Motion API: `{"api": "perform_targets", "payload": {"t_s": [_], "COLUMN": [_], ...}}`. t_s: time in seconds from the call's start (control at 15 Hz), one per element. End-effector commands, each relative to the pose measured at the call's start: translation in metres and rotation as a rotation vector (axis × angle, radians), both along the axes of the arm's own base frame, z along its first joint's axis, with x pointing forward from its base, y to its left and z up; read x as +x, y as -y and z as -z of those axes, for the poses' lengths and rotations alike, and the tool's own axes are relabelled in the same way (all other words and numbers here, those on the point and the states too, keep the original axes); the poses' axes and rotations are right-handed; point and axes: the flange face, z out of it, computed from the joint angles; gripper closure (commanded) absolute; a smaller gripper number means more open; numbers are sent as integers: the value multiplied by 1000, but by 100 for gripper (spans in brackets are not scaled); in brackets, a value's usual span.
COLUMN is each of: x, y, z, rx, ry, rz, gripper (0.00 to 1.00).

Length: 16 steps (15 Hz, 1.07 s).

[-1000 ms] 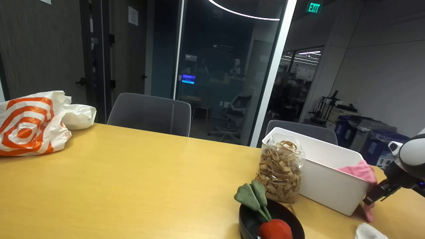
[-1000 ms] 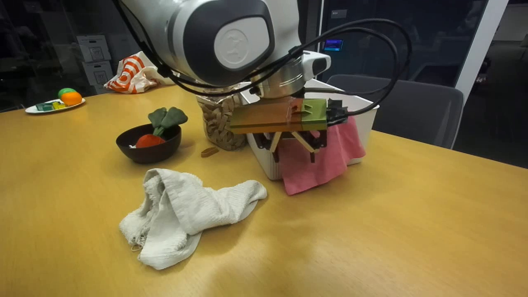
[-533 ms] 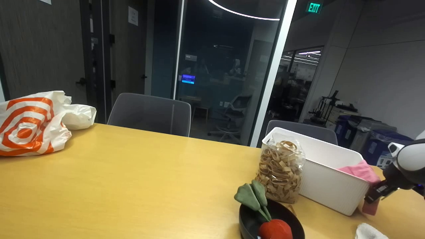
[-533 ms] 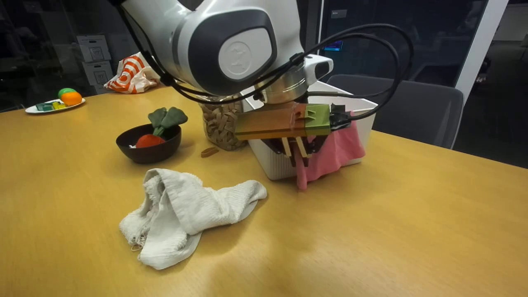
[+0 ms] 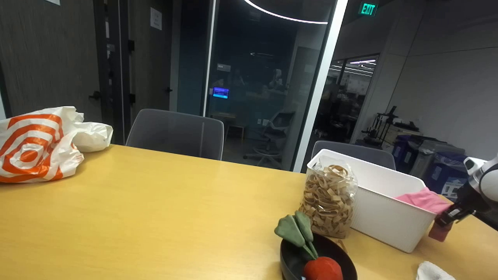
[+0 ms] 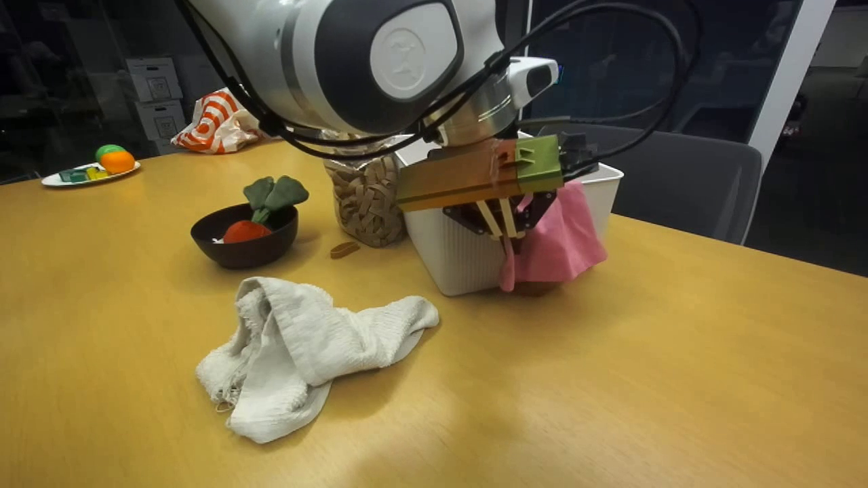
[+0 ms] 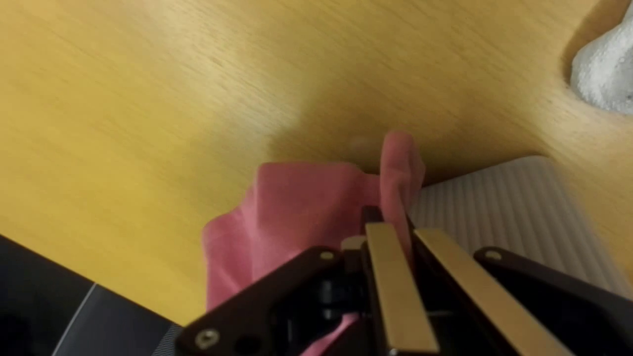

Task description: Shift the shirts to the table

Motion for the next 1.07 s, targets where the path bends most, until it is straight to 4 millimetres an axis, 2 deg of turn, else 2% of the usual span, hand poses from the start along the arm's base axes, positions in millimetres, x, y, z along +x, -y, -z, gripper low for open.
{"api": "perform_targets", "payload": {"t_s": [0.0, 0.13, 0.33, 0.53, 0.8, 1.0], "x": [-9, -11, -18, -31, -61, -90], "y": [6, 7, -2, -6, -2, 3], "z": [-44, -65, -103, -152, -216, -256], "rx": [-34, -41, 6, 9, -13, -34], "ry": [112, 164, 261, 377, 499, 581], "rz": [28, 42, 45, 45, 61, 74], "gripper": [92, 94, 93, 93, 93, 93]}}
